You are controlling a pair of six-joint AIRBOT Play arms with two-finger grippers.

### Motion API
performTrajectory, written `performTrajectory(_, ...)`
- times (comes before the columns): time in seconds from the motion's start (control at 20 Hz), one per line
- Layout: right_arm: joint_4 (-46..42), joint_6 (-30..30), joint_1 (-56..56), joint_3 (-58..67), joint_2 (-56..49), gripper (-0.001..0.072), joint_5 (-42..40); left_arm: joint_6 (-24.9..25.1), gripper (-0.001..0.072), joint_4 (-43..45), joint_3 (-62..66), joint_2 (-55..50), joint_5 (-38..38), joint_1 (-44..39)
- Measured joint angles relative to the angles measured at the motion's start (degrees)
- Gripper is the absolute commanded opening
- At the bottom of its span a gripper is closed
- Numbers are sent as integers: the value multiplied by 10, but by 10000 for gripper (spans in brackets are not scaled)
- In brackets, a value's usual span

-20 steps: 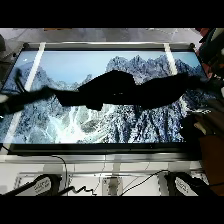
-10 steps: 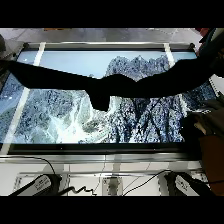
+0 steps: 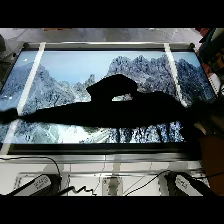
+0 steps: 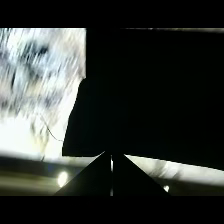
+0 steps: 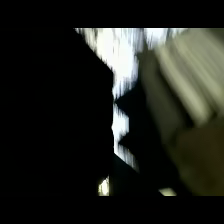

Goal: Fold the clothes and pants, and hang the long-sleeved shirts on hangers.

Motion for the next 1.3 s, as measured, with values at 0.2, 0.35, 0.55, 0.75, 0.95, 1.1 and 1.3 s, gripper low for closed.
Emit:
performTrajectory(0.2, -1, -31, -1, -104, 12, 19, 53, -39, 9, 141, -71, 0, -7, 1)
performTrajectory(0.35, 2, -40, -1, -174, 36, 18, 61, -51, 9, 186, -93, 0, 6, 1)
performTrajectory(0.55, 11, -45, -1, -239, 78, 19, 66, -57, 9, 210, -103, 0, 34, 1)
performTrajectory(0.75, 19, -46, -1, -261, 100, 20, 70, -59, 40, 233, -106, 0, 65, 1)
performTrajectory(0.95, 27, -47, -1, -267, 107, 519, 66, -59, 700, 241, -106, 0, 102, 1)
performTrajectory(1.1, 44, -48, -1, -266, 108, 539, 30, -59, 699, 236, -106, 0, 123, -1)
performTrajectory(1.3, 59, -31, -1, -239, 101, 537, -80, -59, 689, 233, -106, 0, 134, -10)
